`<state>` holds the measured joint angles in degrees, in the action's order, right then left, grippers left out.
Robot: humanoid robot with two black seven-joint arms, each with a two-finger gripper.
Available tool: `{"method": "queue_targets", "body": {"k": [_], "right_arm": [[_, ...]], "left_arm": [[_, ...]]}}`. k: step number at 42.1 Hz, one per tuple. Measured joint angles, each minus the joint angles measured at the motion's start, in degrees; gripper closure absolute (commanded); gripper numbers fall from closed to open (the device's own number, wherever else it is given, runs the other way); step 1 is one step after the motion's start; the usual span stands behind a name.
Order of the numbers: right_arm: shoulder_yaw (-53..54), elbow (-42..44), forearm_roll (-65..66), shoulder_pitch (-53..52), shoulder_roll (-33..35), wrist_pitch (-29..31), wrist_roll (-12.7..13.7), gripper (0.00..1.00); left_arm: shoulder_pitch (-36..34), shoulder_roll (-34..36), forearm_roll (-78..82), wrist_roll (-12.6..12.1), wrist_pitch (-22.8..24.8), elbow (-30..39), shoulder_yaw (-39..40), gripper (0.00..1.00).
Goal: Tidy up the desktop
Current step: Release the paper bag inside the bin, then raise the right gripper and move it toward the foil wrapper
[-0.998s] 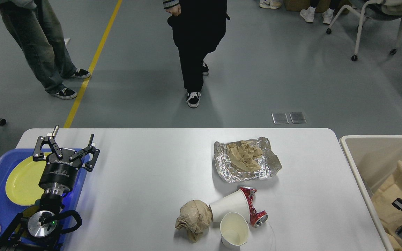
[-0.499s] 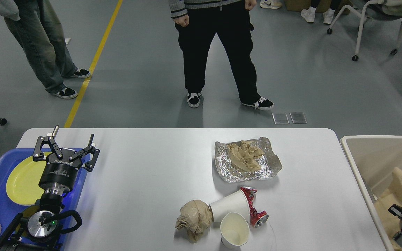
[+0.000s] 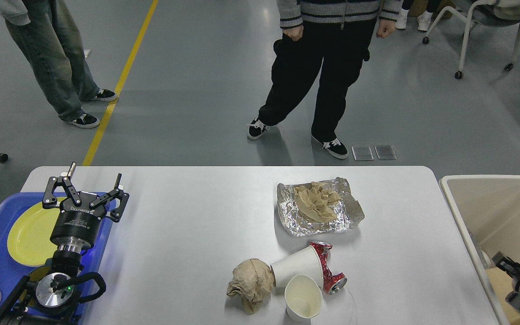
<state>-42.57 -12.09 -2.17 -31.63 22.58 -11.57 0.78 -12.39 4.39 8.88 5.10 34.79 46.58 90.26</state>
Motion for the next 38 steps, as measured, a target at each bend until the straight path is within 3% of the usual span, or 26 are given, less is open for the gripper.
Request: {"method": "queue_targets", "body": {"k": [10, 19, 28, 38], "right_arm": [[-4.25, -12.81, 2.02, -11.3, 7.31, 1.98, 0.01, 0.0], [-20.53, -25.79, 2.96, -32.27, 10.12, 11.39, 0.07, 0.0], [-29.36, -35.27, 3.31, -50.13, 9.48, 23.34, 0.09, 0.0], [-36.49, -46.86, 4.36, -75.21, 4.28, 44.82, 0.14, 0.0]], "left_arm": [[0.0, 0.0, 0.0, 0.0, 0.01, 0.0, 0.0, 0.04], [0.0, 0.0, 0.0, -0.01, 0.02, 0.0, 0.0, 0.04], [0.0, 0.0, 0.0, -0.09, 0.02, 0.0, 0.0, 0.04], [0.0, 0.0, 0.0, -0.09, 0.02, 0.0, 0.0, 0.04]]}}
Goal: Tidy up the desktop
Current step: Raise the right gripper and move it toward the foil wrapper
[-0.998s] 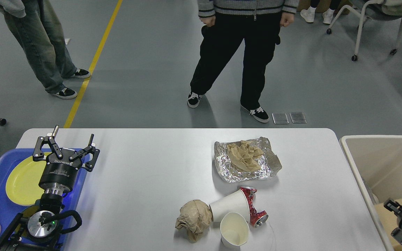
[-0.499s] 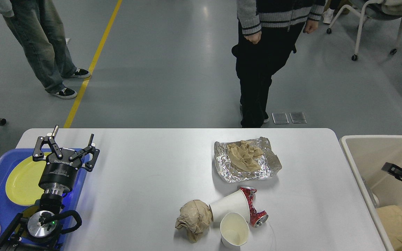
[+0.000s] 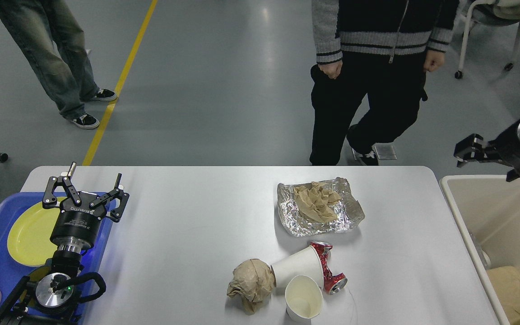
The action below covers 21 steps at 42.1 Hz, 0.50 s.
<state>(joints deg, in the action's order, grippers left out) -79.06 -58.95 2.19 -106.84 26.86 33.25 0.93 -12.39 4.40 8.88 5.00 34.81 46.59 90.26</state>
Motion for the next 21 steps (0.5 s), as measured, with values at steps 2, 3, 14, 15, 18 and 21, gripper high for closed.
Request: {"method": "queue_targets", "body": {"k": [2, 3, 14, 15, 18, 21], "right_arm": [[-0.17, -2.15, 0.0, -4.11, -0.87, 3.57, 0.05, 0.0], [-0.19, -3.23, -0.03, -5.99, -1.35, 5.08, 0.05, 0.0], [1.02, -22.38, -0.98, -28.84, -8.01, 12.25, 0.05, 0.0], [1.21, -23.77, -1.16, -29.93, -8.35, 12.23, 0.05, 0.0], [2.1, -28.1, -1.71, -32.87, -9.13, 11.81, 0.07, 0.0], [3.17, -31.78, -1.99, -35.19, -9.74, 11.42, 0.1, 0.0]], "left_arm": [[0.0, 0.0, 0.0, 0.01, 0.0, 0.0, 0.0, 0.04], [0.0, 0.0, 0.0, 0.01, 0.0, 0.0, 0.0, 0.04], [0.0, 0.0, 0.0, 0.1, 0.0, 0.01, 0.0, 0.04], [0.0, 0.0, 0.0, 0.1, 0.0, 0.01, 0.0, 0.04], [0.0, 0.0, 0.0, 0.1, 0.0, 0.01, 0.0, 0.04], [0.0, 0.0, 0.0, 0.1, 0.0, 0.01, 0.0, 0.04]]}}
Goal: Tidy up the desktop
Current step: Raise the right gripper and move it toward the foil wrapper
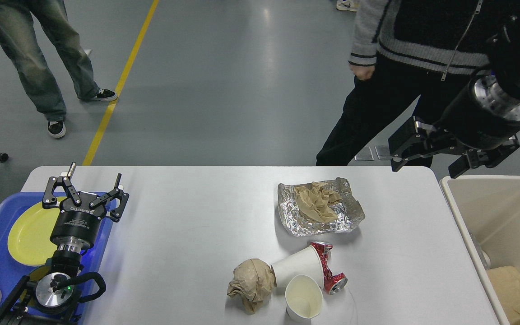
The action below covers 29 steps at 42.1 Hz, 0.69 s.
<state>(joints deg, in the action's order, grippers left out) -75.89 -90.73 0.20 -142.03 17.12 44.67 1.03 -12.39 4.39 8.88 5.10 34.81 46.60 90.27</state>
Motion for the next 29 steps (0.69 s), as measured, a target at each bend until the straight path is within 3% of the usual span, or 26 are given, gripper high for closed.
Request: {"method": "queue_targets", "body": {"k": [6, 21, 29], "right_arm": [[1.16, -3.78, -0.1, -2.17, -0.76, -0.52, 0.03, 0.0], [1.32, -2.98, -0.11, -0.44, -1.63, -2.09, 0.04, 0.0], [3.51, -1.17, 0.03, 3.24, -2.61, -7.26, 0.03, 0.0]], "left_arm": [[0.0, 0.0, 0.0, -0.01, 0.0, 0.0, 0.0, 0.04], [0.0, 0.0, 0.0, -0.09, 0.0, 0.0, 0.0, 0.04], [0.0, 0.0, 0.0, -0.09, 0.0, 0.0, 0.0, 0.04]]}}
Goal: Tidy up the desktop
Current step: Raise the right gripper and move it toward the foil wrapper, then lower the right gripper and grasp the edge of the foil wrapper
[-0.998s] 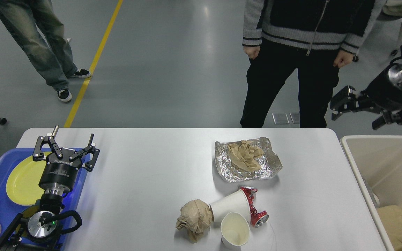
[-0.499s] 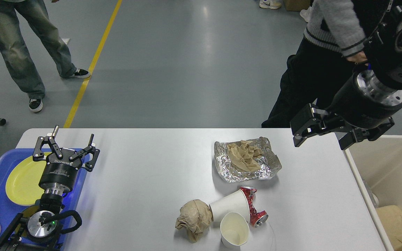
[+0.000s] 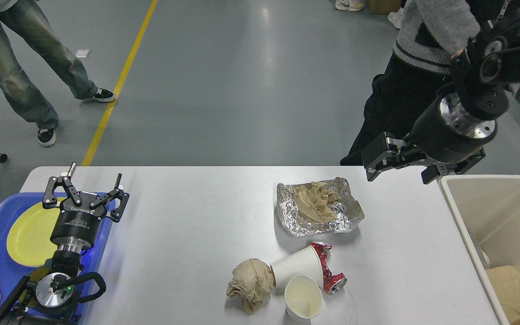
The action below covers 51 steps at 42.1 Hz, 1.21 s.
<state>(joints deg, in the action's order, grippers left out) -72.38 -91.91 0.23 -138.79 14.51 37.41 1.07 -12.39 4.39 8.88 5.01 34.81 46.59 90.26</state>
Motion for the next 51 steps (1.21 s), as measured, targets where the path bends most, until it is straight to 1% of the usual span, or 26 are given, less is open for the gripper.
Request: {"method": "queue_targets", "body": {"k": [5, 11, 16, 20, 22, 27, 29, 31, 33, 35, 40, 44, 51], "right_arm": [[2.68, 3.1, 0.31, 4.1, -1.28, -3.34, -0.02, 0.0], [5.79, 9.83, 0.7, 11.83, -2.86, -4.45, -0.04, 0.0], [6.58, 19.64, 0.79, 21.76, -5.88, -4.75, -0.03, 0.0], [6.73, 29.14, 0.56, 31.46, -8.58, -4.78, -0.08, 0.0], [6.78, 31.64, 0.4, 34.36, -9.01, -4.76, -0.1, 0.0], [7.16, 35.74, -0.38, 41.0, -9.36, -4.81, -0.09, 0.09], [7.72, 36.74, -1.48, 43.08, -9.38, -4.88, -0.07, 0.1], [8.45, 37.97, -4.19, 45.32, -9.38, -4.97, -0.04, 0.11], [9.22, 40.82, -12.44, 49.29, -9.36, -5.12, -0.02, 0.09], [9.3, 42.4, -17.26, 51.24, -9.31, -5.44, -0.02, 0.09], [9.33, 44.95, -29.14, 56.08, -9.22, -8.95, -0.01, 0.08], [9.33, 45.16, -34.24, 58.2, -9.25, -11.75, -0.01, 0.09], [9.52, 45.14, -40.8, 61.4, -9.21, -13.65, 0.06, 0.1]], "left_arm": [[0.0, 0.0, 0.0, -0.01, -0.03, -0.02, 0.0, 0.04], [0.0, 0.0, 0.0, -0.01, -0.03, -0.02, 0.0, 0.04], [0.0, 0.0, 0.0, -0.01, -0.03, -0.02, 0.0, 0.04], [0.0, 0.0, 0.0, -0.01, -0.03, -0.02, 0.0, 0.04], [0.0, 0.0, 0.0, -0.01, -0.03, -0.02, 0.0, 0.04], [0.0, 0.0, 0.0, -0.01, -0.03, -0.02, 0.0, 0.04], [0.0, 0.0, 0.0, -0.01, -0.03, -0.02, 0.0, 0.04], [0.0, 0.0, 0.0, -0.01, -0.03, -0.02, 0.0, 0.04], [0.0, 0.0, 0.0, -0.01, -0.03, -0.02, 0.0, 0.04], [0.0, 0.0, 0.0, -0.01, -0.02, -0.02, 0.0, 0.04], [0.0, 0.0, 0.0, -0.01, -0.01, -0.02, 0.0, 0.04], [0.0, 0.0, 0.0, -0.01, 0.0, -0.02, 0.0, 0.04], [0.0, 0.0, 0.0, 0.01, 0.01, -0.02, 0.0, 0.04]]}}
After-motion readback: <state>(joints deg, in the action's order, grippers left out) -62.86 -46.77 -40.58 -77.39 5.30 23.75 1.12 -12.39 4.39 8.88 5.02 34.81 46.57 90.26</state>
